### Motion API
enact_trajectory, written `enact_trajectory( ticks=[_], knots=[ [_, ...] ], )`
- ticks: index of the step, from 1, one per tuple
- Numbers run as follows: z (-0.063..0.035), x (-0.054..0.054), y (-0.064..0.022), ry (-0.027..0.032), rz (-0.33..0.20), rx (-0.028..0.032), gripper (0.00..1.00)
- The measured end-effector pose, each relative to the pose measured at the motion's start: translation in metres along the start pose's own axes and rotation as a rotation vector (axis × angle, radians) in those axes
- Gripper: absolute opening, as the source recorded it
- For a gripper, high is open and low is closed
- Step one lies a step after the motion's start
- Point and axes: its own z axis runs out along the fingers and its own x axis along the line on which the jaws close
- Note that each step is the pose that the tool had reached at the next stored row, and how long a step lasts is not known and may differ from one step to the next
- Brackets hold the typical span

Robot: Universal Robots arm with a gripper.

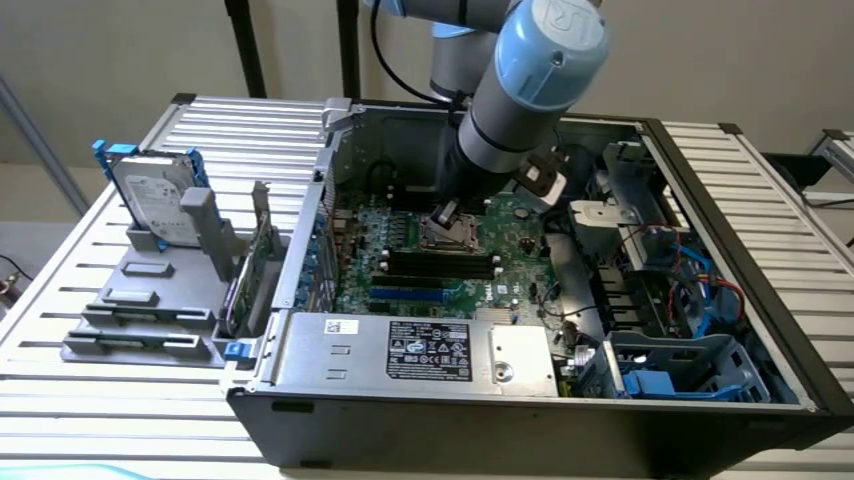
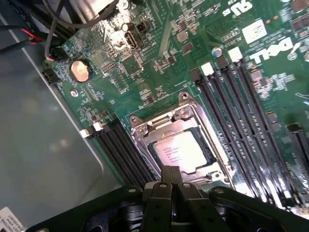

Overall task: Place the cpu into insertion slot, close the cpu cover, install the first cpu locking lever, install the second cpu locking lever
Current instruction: 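Install the second cpu locking lever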

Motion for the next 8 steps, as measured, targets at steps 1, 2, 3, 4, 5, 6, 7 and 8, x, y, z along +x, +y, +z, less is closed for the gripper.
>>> enact_trajectory(
  ticks=[1, 2, 3, 4, 5, 6, 7, 8],
  knots=[
    [-0.0044, -0.001, 0.0001, 0.0001, 0.0, 0.0003, 0.11],
    [-0.0083, -0.003, 0.0003, 0.0001, 0.001, 0.0005, 0.11],
    [-0.0122, -0.004, 0.0006, 0.0, 0.001, 0.0007, 0.11],
    [-0.0155, -0.006, 0.0009, 0.0, 0.001, 0.0009, 0.11],
    [-0.018, -0.008, 0.0012, -0.0002, 0.001, 0.001, 0.11],
    [-0.0196, -0.01, 0.0012, -0.0001, 0.001, 0.0009, 0.11],
    [-0.0205, -0.011, 0.001, -0.0005, 0.002, 0.0007, 0.11],
    [-0.021, -0.014, 0.0001, -0.0012, 0.002, 0.0003, 0.11]
  ],
)
